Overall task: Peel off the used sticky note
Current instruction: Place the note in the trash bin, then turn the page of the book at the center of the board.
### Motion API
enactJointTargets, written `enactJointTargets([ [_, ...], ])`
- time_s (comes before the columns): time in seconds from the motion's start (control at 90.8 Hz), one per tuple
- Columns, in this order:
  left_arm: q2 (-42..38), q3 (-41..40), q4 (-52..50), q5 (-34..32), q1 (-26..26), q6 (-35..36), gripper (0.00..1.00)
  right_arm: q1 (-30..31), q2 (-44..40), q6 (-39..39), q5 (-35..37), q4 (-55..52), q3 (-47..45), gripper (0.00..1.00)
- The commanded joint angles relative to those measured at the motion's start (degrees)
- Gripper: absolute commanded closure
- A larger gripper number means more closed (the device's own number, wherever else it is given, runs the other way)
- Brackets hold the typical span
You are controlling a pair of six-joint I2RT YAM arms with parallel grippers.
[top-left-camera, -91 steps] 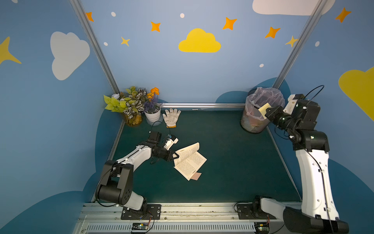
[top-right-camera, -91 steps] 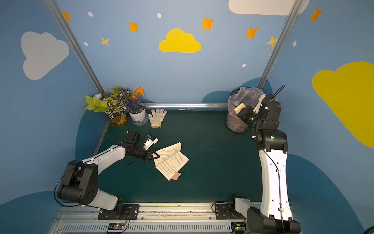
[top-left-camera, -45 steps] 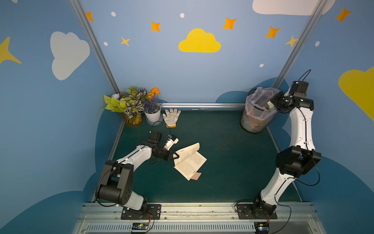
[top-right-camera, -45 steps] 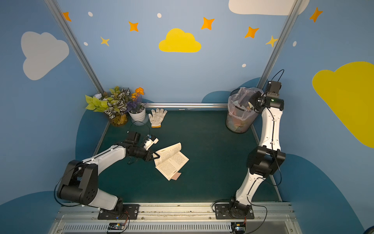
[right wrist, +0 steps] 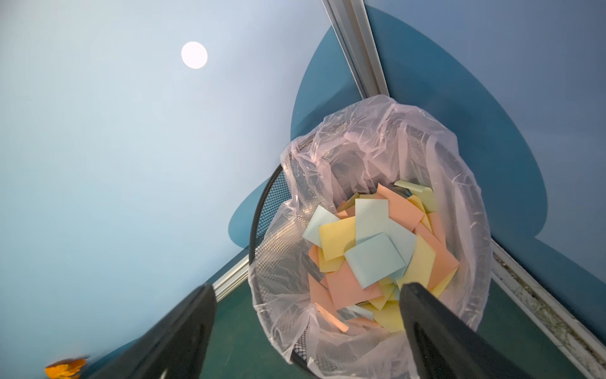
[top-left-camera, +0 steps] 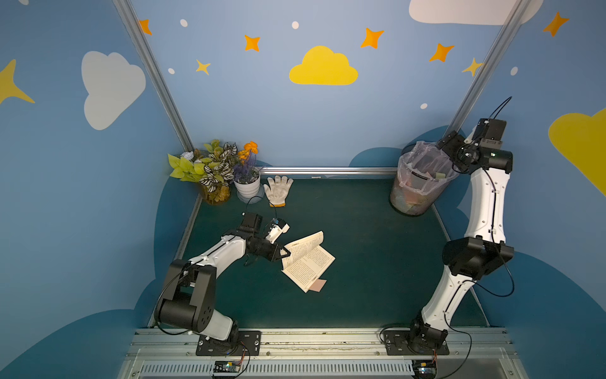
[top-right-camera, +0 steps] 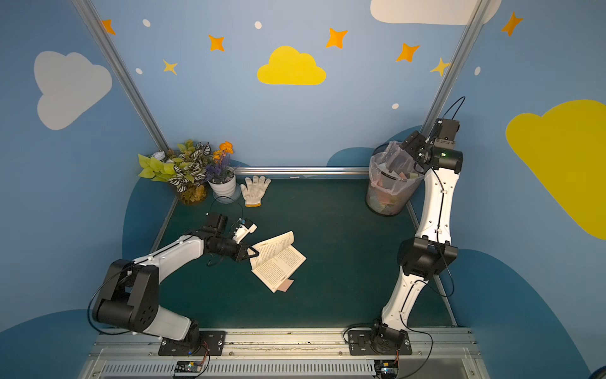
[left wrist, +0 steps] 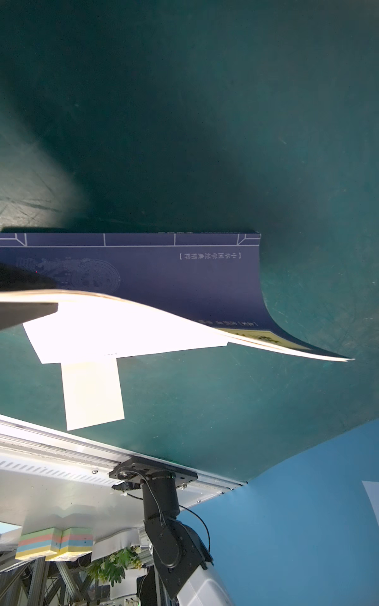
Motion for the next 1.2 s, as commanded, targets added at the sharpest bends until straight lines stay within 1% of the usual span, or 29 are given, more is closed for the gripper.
enactJointTargets([
  [0.0, -1.0, -0.9, -1.3, -0.2, -0.1, 0.6, 0.97, 2.9, 1.9, -5.1, 4.2, -1.7, 0.9, 0.05],
  [0.176, -0.9, -1.0, -1.3, -0.2, -0.1, 0.5, 0.97, 4.1, 1.1, -4.5, -0.1, -3.2, 1.7, 0.06],
  [0.341, -0.9, -1.0, -1.2, -0.1, -0.1, 0.4, 0.97, 9.2, -5.4, -4.8, 0.2, -8.1, 0.8, 0.06],
  [0.396, -0.9, -0.9, -1.2, -0.2, -0.1, 0.4, 0.97, 11.9, -9.5, -3.9, 0.2, -9.0, -2.5, 0.06],
  [0.473, -0.9, -0.9, -1.2, -0.3, -0.1, 0.3, 0.97, 16.6, -15.9, -2.9, 0.8, -7.7, -11.4, 0.06],
  [0.573, -1.0, -0.8, -1.2, -0.4, 0.0, 0.0, 0.97, 24.4, -24.5, 0.2, 1.5, -3.2, -28.4, 0.06],
  [0.683, -1.1, -0.8, -1.3, -0.5, 0.0, -0.1, 0.97, 33.0, -33.3, 6.3, 0.3, 5.4, -48.0, 0.07],
  [0.76, -1.2, -0.9, -1.3, -0.7, 0.1, 0.0, 0.97, 39.0, -37.5, 11.1, 0.9, 11.1, -59.5, 0.08],
  [0.859, -1.2, -1.0, -1.2, -0.8, 0.3, -0.2, 0.97, 46.6, -41.2, 19.3, -0.3, 18.2, -71.6, 0.08],
  [0.947, -1.0, -0.8, -1.4, -0.6, 0.6, -0.4, 0.97, 53.7, -42.1, 25.6, -1.1, 25.9, -79.7, 0.08],
  [0.991, -0.9, -0.8, -1.5, 0.0, 1.0, -0.6, 0.97, 56.4, -41.5, 28.4, -2.6, 28.9, -81.9, 0.08],
  [1.068, -0.6, -0.8, -1.7, 1.1, 1.6, -1.0, 0.97, 59.5, -39.3, 30.7, -6.5, 29.9, -82.4, 0.09],
  [1.189, -0.1, -0.6, -1.8, 1.0, 2.1, -1.2, 0.97, 65.1, -34.6, 35.2, -8.6, 35.3, -82.9, 0.09],
])
